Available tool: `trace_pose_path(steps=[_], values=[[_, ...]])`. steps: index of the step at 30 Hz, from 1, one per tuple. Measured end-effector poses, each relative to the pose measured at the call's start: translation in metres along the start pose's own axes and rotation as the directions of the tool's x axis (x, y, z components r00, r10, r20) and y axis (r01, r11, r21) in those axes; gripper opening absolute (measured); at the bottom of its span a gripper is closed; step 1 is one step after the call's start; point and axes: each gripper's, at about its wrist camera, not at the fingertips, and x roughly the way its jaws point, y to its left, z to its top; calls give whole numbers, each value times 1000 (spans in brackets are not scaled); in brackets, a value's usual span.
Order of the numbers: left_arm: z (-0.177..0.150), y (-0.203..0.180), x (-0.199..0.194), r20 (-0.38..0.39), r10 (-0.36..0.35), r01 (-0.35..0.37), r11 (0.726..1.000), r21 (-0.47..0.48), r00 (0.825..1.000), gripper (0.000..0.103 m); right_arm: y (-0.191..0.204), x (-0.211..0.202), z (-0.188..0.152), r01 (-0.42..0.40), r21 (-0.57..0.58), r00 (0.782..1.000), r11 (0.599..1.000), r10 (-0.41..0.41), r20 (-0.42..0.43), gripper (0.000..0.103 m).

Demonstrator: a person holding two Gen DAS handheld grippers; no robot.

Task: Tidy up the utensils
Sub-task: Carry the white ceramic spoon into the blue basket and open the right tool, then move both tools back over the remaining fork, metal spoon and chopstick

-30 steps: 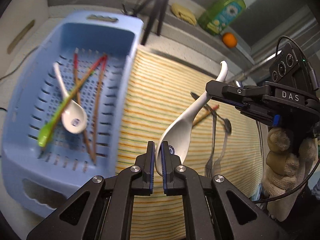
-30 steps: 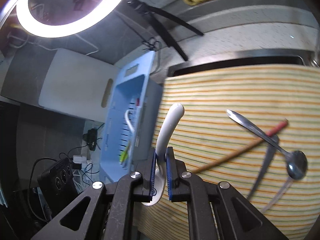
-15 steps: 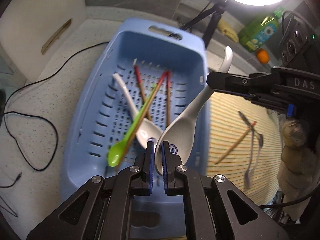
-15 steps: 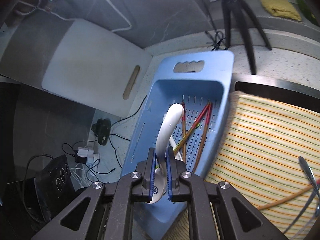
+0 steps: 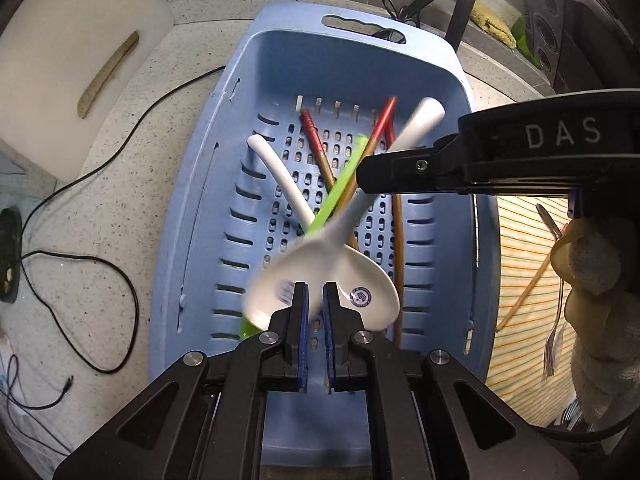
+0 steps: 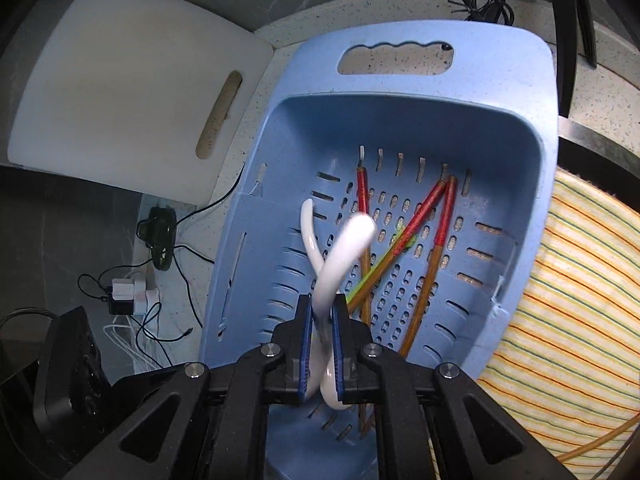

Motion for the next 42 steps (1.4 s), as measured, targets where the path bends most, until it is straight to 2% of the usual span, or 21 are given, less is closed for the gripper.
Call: trace_pose_path(steps=[7, 9, 12, 17, 20, 24, 30, 34, 39, 42], values=[[-3, 6, -17, 37, -20, 22, 999, -46, 999, 6, 6, 0, -1, -9, -58, 1000, 998, 8, -13, 13], [-4, 5, -25, 55, -18, 21, 999, -45, 998, 6, 9, -8, -4, -12, -85, 1000, 996, 13, 3, 21], [-7, 1, -40, 89, -21, 25, 999, -42, 996, 6, 10, -26, -11, -11, -119, 999, 993, 15, 35, 22], [-17, -20, -67, 170, -30, 35, 999, -23, 985, 7, 0, -63, -28, -28, -136, 996, 990, 39, 78, 22], [-25, -39, -81, 217, -29, 31, 1000, -6, 976, 16, -9, -89, -45, -4, -160, 992, 987, 24, 122, 24], [-28, -68, -88, 251, -42, 35, 999, 31, 967, 16, -26, -123, -66, 26, -177, 984, 984, 6, 178, 28], [-36, -110, -87, 261, -74, 54, 995, 85, 963, 16, -60, -167, -97, 120, -182, 962, 976, -68, 266, 30], [-40, -132, -77, 261, -97, 79, 994, 77, 960, 18, -89, -194, -117, 144, -147, 941, 979, -89, 326, 32], [-52, -160, -56, 242, -104, 87, 993, 80, 965, 21, -132, -230, -141, 182, -76, 895, 980, -133, 426, 32], [-56, -176, -40, 203, -117, 99, 991, 93, 972, 21, -157, -243, -150, 188, -53, 896, 981, -149, 418, 32]])
